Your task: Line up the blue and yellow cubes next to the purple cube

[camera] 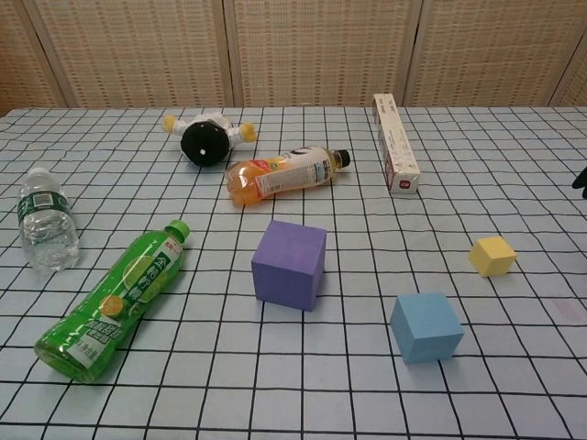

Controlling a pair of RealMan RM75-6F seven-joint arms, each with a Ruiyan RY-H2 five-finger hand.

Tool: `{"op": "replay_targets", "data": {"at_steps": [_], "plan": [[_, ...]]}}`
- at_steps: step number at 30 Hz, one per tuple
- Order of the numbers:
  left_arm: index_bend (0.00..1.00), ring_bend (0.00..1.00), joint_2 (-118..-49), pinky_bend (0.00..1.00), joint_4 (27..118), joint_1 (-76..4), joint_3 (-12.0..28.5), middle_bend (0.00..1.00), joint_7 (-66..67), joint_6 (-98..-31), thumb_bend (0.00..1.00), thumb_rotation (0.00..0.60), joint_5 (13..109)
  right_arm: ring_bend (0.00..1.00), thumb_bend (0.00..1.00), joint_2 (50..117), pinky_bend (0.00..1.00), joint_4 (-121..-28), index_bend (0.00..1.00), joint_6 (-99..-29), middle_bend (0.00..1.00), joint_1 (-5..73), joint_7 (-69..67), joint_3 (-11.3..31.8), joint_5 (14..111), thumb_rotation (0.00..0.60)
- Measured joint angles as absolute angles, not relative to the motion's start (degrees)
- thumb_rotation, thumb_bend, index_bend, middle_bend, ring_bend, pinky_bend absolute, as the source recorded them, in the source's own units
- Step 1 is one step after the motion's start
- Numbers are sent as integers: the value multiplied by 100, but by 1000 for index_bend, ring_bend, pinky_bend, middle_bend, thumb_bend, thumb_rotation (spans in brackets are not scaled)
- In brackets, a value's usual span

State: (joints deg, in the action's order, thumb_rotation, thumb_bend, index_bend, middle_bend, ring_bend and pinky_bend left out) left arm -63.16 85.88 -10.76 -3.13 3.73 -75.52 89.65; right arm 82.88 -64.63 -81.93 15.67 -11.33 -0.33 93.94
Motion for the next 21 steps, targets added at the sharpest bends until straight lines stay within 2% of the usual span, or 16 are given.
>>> {"op": "replay_targets", "data": {"at_steps": [9,12,15,21], "plan": [[174,270,-6316,531,8548,-1099,-307,158,292,-7514,446,600,8960,236,85,8254,500,-6488,323,-8120,340,1601,-1136,-53,9413,600],[177,270,-6327,531,8496,-1111,-291,158,214,-7480,446,600,8911,282,85,8278,519,-6423,381,-8166,348,1616,-1155,-75,9489,600],[185,270,-6312,531,8521,-1093,-277,159,196,-7470,446,600,8829,378,75,8222,600,-6491,434,-8098,428,1642,-1124,-142,9546,600],[192,269,-6288,531,8609,-1068,-300,160,324,-7567,444,600,8949,593,32,7872,798,-7205,453,-7759,658,1798,-698,-161,9549,600]]}}
